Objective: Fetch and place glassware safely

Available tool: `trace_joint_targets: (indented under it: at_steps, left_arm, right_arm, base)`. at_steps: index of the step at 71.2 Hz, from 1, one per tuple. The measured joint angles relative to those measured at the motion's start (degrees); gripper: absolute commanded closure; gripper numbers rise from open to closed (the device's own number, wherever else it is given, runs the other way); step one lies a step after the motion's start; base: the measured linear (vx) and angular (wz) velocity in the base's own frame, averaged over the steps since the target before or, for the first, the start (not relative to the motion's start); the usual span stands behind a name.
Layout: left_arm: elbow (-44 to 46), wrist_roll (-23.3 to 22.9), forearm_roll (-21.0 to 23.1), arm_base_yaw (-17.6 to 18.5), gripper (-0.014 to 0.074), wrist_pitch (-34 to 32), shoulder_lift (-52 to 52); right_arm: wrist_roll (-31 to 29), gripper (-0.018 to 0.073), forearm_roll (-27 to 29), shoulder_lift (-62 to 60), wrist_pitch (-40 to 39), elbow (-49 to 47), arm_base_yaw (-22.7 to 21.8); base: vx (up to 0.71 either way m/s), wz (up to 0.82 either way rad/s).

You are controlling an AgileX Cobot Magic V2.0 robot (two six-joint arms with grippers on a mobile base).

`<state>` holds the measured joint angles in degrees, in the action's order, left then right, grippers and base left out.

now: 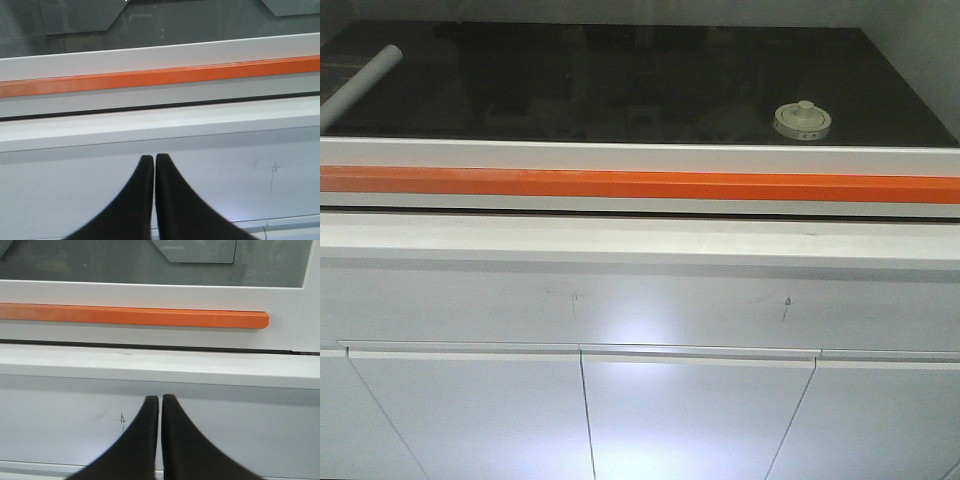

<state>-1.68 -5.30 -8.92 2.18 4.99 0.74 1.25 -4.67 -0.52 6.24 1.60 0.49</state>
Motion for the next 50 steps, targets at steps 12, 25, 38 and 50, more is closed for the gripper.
trace_joint_targets:
  at_steps: [12, 25, 38, 50]
  left_arm:
    - [0.0, 0.0, 0.0, 0.0, 0.0603, 0.0, 0.0]
    - [0.0, 0.0, 0.0, 0.0, 0.0603, 0.0, 0.0]
    - [0.0, 0.0, 0.0, 0.0, 0.0603, 0.0, 0.0]
    - [0.0, 0.0, 0.0, 0.0, 0.0603, 0.0, 0.0]
  right_arm:
    - [0.0, 0.0563, 0.0, 0.0, 0.0, 0.0, 0.0]
    - [0.0, 0.0563, 0.0, 0.0, 0.0, 0.0, 0.0]
    - [0.0, 0.0563, 0.0, 0.0, 0.0, 0.0, 0.0]
    - [0.0, 0.0563, 0.0, 0.0, 0.0, 0.0, 0.0]
  base:
    - [0.0, 0.0]
    - [0.0, 0.0]
    - [0.0, 0.0]
    - [0.0, 0.0]
